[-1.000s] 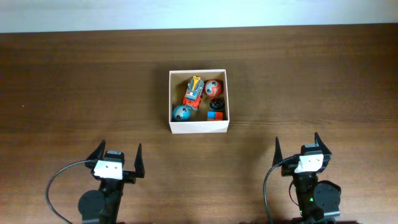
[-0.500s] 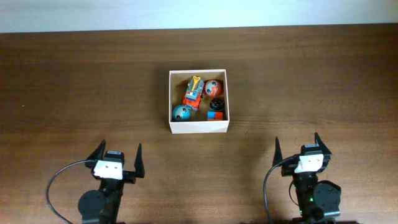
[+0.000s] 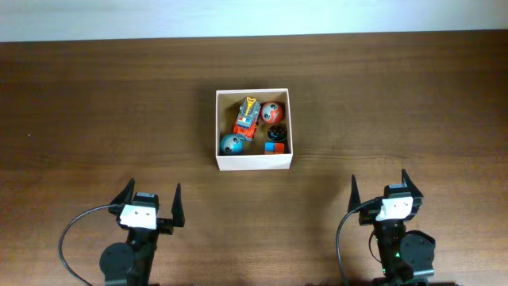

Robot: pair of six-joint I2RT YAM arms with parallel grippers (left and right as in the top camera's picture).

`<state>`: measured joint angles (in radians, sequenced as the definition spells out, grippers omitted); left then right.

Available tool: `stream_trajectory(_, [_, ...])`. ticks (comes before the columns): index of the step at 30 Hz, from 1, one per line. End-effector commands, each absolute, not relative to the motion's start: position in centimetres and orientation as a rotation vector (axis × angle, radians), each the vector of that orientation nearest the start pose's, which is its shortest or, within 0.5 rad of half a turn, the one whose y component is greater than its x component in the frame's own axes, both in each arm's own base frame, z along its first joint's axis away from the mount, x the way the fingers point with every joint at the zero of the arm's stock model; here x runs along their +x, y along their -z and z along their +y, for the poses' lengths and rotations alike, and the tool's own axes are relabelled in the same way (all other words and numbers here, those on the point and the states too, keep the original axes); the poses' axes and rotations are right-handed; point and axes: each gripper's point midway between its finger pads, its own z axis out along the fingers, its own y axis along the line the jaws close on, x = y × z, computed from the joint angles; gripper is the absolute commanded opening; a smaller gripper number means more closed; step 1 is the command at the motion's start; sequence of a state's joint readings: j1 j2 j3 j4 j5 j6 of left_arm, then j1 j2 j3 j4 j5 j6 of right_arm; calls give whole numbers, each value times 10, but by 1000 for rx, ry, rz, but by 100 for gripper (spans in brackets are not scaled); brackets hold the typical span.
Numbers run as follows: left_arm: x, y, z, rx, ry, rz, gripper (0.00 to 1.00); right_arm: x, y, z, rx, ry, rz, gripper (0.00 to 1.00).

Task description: Pack container

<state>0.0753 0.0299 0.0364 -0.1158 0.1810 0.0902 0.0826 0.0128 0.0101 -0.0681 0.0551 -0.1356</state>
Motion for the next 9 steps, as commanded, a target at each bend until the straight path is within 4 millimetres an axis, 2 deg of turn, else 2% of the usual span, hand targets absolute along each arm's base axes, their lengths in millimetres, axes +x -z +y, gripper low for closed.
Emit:
stream_trajectory(1, [244, -154, -13, 164, 20, 1679, 99, 246, -156, 12, -145, 90, 1641, 98])
stream_trajectory(9, [244, -154, -13, 164, 20, 1678, 99, 246, -156, 12, -145, 89, 1641, 99])
